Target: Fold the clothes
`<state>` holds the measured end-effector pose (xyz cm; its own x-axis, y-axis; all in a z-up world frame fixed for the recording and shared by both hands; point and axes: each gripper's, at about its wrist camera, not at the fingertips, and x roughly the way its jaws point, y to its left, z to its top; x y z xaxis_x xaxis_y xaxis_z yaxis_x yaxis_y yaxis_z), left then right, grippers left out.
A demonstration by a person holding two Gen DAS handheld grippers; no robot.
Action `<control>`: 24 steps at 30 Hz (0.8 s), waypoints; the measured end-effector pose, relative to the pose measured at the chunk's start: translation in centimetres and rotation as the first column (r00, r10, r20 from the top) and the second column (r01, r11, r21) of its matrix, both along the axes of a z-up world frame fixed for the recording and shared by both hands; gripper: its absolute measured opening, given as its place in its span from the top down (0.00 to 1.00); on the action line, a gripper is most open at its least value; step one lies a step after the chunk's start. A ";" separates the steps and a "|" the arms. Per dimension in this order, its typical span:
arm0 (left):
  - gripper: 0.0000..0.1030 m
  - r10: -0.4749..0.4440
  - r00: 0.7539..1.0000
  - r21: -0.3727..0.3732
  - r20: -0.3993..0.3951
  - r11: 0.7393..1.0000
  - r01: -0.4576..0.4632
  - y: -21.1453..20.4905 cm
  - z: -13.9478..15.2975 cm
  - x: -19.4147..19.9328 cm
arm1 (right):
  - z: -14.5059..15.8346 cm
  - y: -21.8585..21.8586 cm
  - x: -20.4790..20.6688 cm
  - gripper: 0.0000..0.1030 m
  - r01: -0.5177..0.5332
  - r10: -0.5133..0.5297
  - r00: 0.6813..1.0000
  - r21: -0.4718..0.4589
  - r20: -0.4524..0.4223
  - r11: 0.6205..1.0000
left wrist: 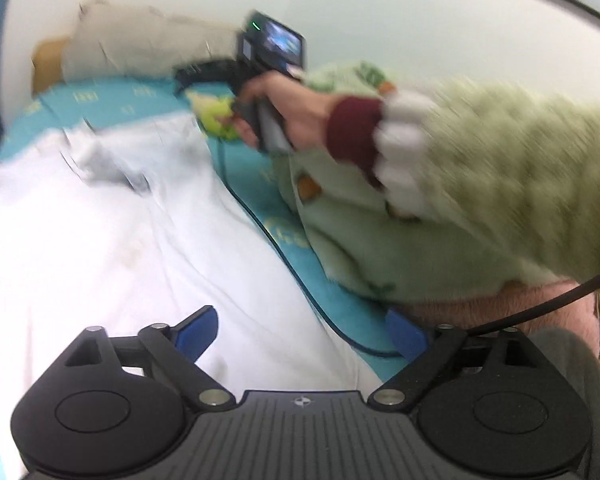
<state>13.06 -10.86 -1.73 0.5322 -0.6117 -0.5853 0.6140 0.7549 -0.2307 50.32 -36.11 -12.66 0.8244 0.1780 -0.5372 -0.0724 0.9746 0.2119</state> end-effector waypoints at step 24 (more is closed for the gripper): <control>0.02 0.141 0.975 0.038 0.169 0.988 -0.150 10.2 6.1 -14.5 | 7.9 4.5 -26.4 0.00 0.111 -0.120 0.984 0.072 0.133 0.991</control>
<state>-1.47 -0.68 4.39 0.7052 -0.4924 -0.5101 0.5230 0.8471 -0.0946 23.92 -31.65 -4.81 0.9063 0.1079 -0.4087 0.0071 0.9629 0.2698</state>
